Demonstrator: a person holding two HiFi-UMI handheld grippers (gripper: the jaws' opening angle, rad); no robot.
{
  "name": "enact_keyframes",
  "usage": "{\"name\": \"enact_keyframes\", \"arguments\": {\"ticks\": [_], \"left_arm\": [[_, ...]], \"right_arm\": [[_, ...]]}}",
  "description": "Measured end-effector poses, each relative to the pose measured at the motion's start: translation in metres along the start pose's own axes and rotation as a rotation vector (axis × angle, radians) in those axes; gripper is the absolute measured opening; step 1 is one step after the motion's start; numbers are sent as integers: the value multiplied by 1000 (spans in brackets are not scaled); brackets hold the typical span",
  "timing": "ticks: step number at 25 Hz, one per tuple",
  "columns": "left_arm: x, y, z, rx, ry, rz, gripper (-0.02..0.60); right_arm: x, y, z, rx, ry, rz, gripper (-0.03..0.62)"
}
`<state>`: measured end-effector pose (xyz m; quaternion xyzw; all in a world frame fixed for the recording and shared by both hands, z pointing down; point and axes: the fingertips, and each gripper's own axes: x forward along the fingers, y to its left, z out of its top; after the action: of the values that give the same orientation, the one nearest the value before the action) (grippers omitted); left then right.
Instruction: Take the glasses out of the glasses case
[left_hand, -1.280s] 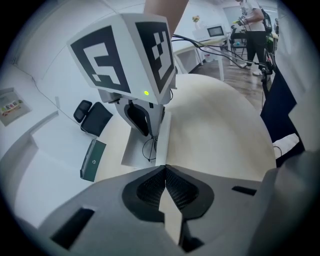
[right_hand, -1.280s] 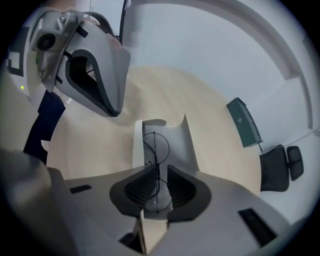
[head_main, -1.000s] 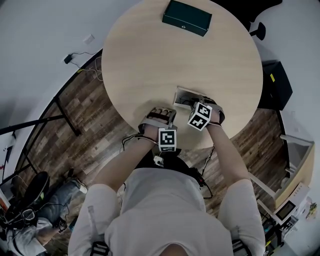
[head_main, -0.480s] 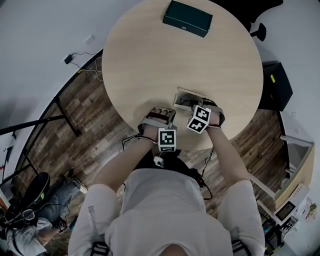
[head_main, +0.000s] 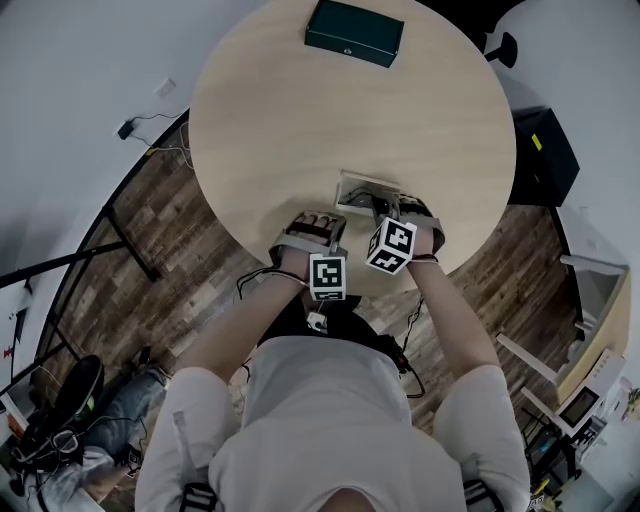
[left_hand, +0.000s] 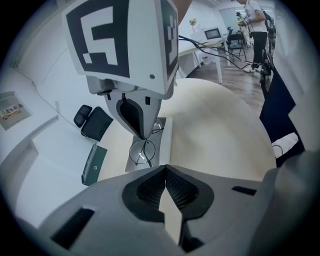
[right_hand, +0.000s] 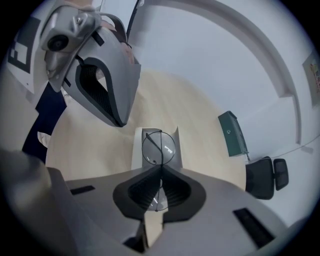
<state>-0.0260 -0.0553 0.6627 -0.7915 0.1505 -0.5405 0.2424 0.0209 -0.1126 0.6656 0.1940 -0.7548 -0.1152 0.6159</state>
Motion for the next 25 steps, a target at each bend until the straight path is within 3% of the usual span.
{"name": "enact_keyframes", "arguments": {"ticks": [12, 25], "left_arm": [[9, -6, 12, 3, 14, -15, 9], [14, -14, 55, 84, -25, -24, 9]], "right_arm": [[-56, -4, -32, 102, -43, -67, 18], [-54, 22, -114, 128, 67, -45, 18]]}}
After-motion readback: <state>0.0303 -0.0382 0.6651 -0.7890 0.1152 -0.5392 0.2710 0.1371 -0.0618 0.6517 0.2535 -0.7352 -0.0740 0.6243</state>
